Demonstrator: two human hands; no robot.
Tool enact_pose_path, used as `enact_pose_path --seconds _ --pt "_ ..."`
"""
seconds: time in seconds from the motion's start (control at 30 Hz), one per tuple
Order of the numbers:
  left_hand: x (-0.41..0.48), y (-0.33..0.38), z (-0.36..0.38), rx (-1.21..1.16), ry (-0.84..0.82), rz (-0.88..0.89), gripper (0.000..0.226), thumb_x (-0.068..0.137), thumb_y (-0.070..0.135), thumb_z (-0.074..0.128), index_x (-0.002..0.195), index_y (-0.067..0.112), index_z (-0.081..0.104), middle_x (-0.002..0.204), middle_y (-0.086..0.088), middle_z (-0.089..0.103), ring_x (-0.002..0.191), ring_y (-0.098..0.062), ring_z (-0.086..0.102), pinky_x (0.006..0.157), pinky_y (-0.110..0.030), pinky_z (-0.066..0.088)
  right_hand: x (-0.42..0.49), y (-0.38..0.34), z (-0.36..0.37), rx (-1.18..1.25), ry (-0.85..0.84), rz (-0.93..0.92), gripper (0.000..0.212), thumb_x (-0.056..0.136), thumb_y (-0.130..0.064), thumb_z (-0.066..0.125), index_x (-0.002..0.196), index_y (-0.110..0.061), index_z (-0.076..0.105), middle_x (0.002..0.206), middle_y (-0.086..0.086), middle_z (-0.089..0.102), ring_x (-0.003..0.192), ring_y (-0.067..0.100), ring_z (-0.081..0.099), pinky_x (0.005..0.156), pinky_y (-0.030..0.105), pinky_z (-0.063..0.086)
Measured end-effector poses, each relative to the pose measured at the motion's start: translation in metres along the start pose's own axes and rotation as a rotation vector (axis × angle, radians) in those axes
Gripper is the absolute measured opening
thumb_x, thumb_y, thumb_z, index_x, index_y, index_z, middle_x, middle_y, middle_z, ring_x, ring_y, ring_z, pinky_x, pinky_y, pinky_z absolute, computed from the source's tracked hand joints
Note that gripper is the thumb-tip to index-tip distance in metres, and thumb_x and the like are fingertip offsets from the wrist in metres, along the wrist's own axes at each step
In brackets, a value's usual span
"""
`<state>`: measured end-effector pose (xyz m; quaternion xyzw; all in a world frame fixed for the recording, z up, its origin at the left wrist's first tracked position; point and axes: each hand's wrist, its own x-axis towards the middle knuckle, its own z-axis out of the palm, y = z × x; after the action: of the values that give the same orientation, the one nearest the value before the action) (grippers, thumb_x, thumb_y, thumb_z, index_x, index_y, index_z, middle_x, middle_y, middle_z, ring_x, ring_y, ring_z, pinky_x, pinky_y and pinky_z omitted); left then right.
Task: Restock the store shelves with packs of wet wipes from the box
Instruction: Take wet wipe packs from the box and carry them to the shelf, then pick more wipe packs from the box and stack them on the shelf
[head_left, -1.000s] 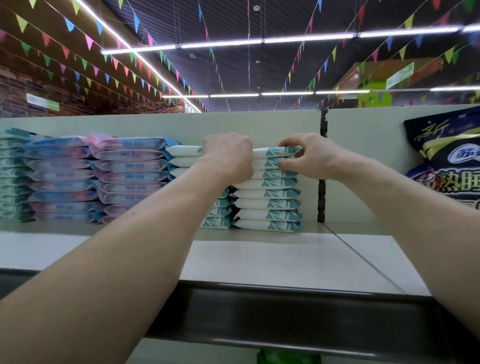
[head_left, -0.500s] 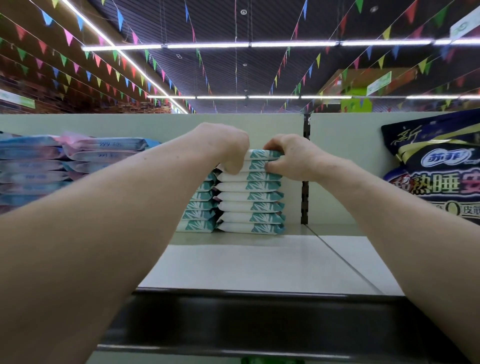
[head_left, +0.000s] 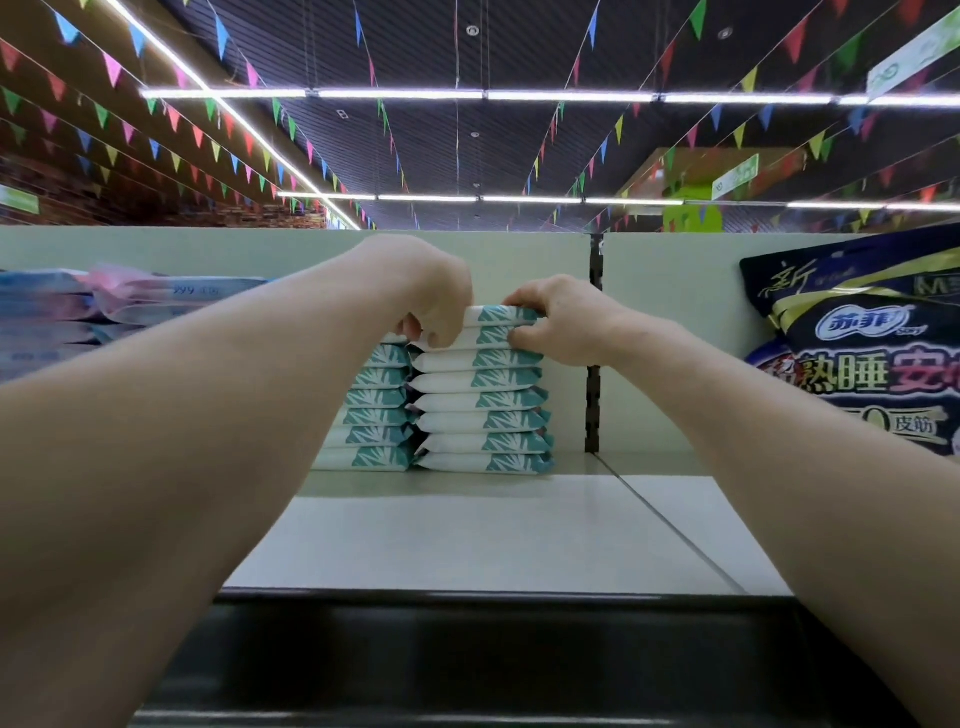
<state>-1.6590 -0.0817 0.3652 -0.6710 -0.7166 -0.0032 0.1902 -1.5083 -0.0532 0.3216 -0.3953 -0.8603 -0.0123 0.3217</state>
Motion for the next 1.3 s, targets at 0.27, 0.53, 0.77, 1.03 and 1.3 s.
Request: enact_pose_path --seconds 0.27,0.53,0.77,1.03,1.3 --pt "-0.006 -0.007 -0.006 -0.146 -0.071 0.028 0.050 0.091 -0.002 0.034 0.129 0.019 0.057 0.086 -0.006 0.060 0.065 -0.017 0.062 0.062 -0.029 0.057 -0.003 -0.001 -0.001 0.009 -0.009 -0.033 0.037 0.095 -0.017 0.054 0.132 -0.018 0.055 0.120 0.001 0.060 0.103 0.015 0.056 0.084 0.022 0.042" --pt "-0.003 -0.013 0.002 -0.199 0.092 0.017 0.056 0.087 -0.004 0.034 0.131 0.021 0.058 0.108 -0.009 0.068 0.065 -0.016 0.069 0.065 -0.031 0.060 -0.003 0.000 0.001 -0.115 0.082 -0.093 0.039 0.094 -0.015 0.057 0.132 -0.021 0.056 0.116 -0.001 0.045 0.104 0.018 0.051 0.088 0.029 0.044" --pt "-0.020 -0.002 0.023 -0.134 0.229 -0.029 0.040 0.088 -0.003 0.043 0.116 0.014 0.066 0.096 -0.007 0.066 0.077 -0.022 0.065 0.059 -0.029 0.056 -0.002 -0.008 0.005 -0.229 0.116 -0.053 0.033 0.092 -0.010 0.055 0.122 -0.023 0.063 0.108 -0.001 0.052 0.097 0.020 0.051 0.085 0.039 0.050" --pt "-0.040 -0.002 0.020 -0.261 0.264 -0.019 0.075 0.085 -0.009 0.040 0.150 0.024 0.030 0.150 -0.003 0.037 0.118 -0.025 0.053 0.087 -0.036 0.056 -0.008 -0.025 -0.011 -0.324 0.008 0.002 0.043 0.093 -0.012 0.054 0.134 -0.022 0.053 0.125 0.005 0.059 0.108 0.024 0.056 0.086 0.035 0.051" --pt "-0.066 0.003 0.037 -0.275 0.308 -0.043 0.070 0.089 -0.004 0.045 0.151 0.024 0.027 0.148 -0.008 0.035 0.122 -0.027 0.049 0.091 -0.027 0.046 -0.040 -0.001 -0.010 -0.003 -0.284 0.416 0.070 0.085 -0.042 0.068 0.136 -0.003 0.039 0.126 0.019 0.052 0.106 0.032 0.058 0.085 0.044 0.055"
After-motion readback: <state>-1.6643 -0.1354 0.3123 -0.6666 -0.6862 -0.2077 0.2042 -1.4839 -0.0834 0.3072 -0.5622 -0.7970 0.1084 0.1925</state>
